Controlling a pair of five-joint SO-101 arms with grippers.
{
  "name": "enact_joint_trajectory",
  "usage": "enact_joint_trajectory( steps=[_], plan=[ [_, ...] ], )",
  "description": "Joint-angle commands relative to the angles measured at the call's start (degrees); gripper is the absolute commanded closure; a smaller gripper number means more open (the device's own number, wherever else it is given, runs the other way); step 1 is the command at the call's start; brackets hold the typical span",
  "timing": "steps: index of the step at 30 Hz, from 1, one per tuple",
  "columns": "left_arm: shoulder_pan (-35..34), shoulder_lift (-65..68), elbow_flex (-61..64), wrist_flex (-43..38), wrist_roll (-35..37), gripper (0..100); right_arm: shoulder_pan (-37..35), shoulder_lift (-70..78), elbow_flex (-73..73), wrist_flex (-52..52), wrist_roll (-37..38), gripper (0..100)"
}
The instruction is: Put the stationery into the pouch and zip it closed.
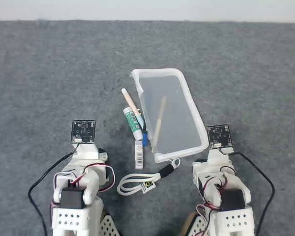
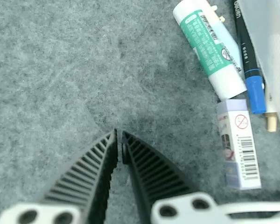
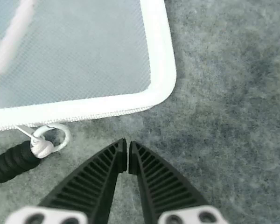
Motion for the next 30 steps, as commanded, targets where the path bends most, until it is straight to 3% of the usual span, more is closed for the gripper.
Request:
enact_joint_trajectory(
  steps=[1,30],
  plan=[
    [0.0,-0.79,-0.92,0.7,-0.44,99,0.66,-1.19,1.41,0.4,-0.7,99.2],
    [3.08,-0.88,-5.85,-0.53,-0.79,99,0.4,-1.19,1.41,0.4,-0.7,99.2]
  ],
)
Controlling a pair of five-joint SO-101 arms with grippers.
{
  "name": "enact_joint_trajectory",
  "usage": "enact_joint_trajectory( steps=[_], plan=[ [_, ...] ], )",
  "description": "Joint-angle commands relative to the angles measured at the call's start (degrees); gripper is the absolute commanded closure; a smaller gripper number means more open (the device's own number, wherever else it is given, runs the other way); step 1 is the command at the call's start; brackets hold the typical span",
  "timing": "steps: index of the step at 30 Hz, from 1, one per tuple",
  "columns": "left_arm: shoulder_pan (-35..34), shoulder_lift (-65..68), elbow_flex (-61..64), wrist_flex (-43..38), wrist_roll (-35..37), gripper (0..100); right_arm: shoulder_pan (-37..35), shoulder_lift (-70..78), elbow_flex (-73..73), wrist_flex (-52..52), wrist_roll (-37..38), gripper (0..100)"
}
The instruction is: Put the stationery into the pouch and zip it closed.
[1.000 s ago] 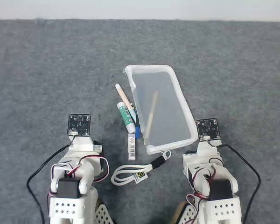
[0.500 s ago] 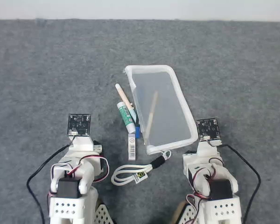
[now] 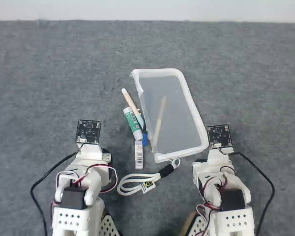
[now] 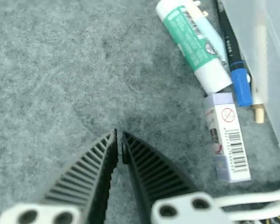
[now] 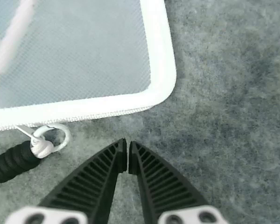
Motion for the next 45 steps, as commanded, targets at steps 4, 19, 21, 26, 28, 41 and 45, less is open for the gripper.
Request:
enact_joint_trajectory(
  steps=[4,19,21,26,28,41,45],
  plan=[
    [-0.35,-0.88,-7.25,-6.59,-0.44,99,0.4,-1.19,1.41,0.31,-0.79,99.2],
    [-5.27,-0.88,-3.82,-19.08,-0.44,99,-0.22,-1.19,1.41,-0.13,-0.88,99.2],
    [-5.36,-0.88,-3.82,-19.08,-0.44,99,-1.27,-1.27,1.41,-0.48,-0.79,99.2],
    [-5.71,-0.88,-3.12,-20.84,-0.53,99,1.36,-1.27,-3.96,-5.85,-0.79,99.2],
    [-5.71,-0.88,-1.89,-22.59,-0.53,99,2.51,-1.27,-7.12,-8.13,-0.97,99.2],
    [-5.27,-0.88,-0.75,-24.35,-4.4,99,-0.13,-1.19,-20.13,-12.35,-1.05,99.3],
    [-5.27,-0.88,-0.75,-24.35,-4.4,99,-5.23,-1.1,-24.18,-6.81,-2.46,99.3]
  ],
)
